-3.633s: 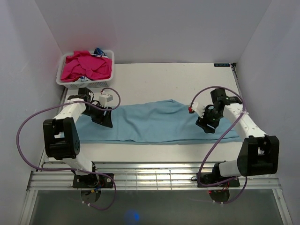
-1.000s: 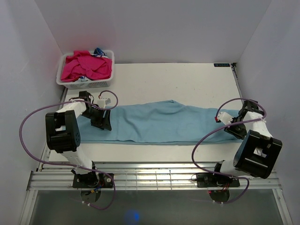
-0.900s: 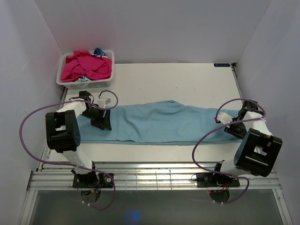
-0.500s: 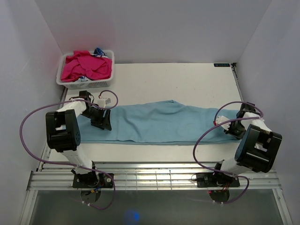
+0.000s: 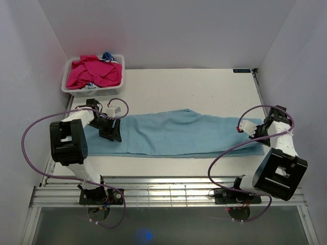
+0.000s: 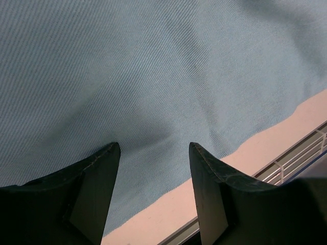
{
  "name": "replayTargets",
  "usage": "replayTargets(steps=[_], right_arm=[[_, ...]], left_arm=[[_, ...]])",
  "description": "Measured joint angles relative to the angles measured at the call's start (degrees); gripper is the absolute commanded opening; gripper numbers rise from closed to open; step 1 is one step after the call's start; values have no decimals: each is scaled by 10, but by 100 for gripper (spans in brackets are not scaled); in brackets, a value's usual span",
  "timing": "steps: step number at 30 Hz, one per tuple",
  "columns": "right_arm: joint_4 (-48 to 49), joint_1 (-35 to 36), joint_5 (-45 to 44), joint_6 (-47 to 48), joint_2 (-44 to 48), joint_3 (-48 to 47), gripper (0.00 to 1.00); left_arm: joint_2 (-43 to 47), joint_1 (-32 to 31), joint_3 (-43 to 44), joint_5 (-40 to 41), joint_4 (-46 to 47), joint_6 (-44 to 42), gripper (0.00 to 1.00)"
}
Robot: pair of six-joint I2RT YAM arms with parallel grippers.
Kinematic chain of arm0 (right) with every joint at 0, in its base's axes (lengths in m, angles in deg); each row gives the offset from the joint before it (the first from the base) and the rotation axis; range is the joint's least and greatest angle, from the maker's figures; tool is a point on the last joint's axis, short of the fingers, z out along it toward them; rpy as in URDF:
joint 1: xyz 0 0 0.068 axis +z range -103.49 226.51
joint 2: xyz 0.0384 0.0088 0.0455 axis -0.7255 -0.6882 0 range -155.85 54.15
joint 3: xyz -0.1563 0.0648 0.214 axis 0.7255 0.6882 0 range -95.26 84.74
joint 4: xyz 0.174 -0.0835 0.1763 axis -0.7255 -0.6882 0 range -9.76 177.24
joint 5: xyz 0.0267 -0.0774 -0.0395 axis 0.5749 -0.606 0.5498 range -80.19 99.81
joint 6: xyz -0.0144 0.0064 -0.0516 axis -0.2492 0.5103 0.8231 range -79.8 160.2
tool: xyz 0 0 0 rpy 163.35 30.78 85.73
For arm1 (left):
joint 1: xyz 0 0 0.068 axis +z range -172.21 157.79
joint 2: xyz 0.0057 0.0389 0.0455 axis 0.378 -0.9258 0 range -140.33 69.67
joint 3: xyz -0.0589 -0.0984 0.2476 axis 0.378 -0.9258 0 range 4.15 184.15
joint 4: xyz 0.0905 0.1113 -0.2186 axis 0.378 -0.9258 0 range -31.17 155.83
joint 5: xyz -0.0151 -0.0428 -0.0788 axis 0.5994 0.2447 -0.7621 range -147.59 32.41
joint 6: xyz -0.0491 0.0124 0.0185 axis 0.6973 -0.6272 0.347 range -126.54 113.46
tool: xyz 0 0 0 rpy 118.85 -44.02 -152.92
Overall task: Fold and stack the trousers
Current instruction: Fold the trousers
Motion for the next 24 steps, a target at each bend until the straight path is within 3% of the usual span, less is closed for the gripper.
replayTargets(steps=[7, 8, 10, 11, 12, 14, 15, 21, 24], right_arm=[[26, -12, -23, 15, -4, 90, 8], [30, -13, -27, 16, -13, 98, 12], [36, -14, -37, 12, -35, 101, 28], [40, -14, -40, 9, -43, 99, 52], [38, -14, -43, 5, -48, 95, 65], [28, -14, -40, 1, -51, 73, 100], [15, -14, -33, -6, -51, 50, 95], [-80, 26, 63, -98, -109, -226, 100], [-92, 81, 124, -183, -146, -304, 95]], left_arm=[[0, 0, 0, 0, 1, 0, 70], [0, 0, 0, 0, 0, 0, 70], [2, 0, 0, -1, -1, -2, 71], [3, 0, 0, -2, -2, -4, 72], [4, 0, 0, -4, -3, -6, 73], [9, 0, 0, -11, -7, -12, 74], [12, 0, 1, -12, -8, -16, 75], [60, 2, 35, -14, -14, -7, 75], [88, 9, 50, -10, -9, 11, 75]])
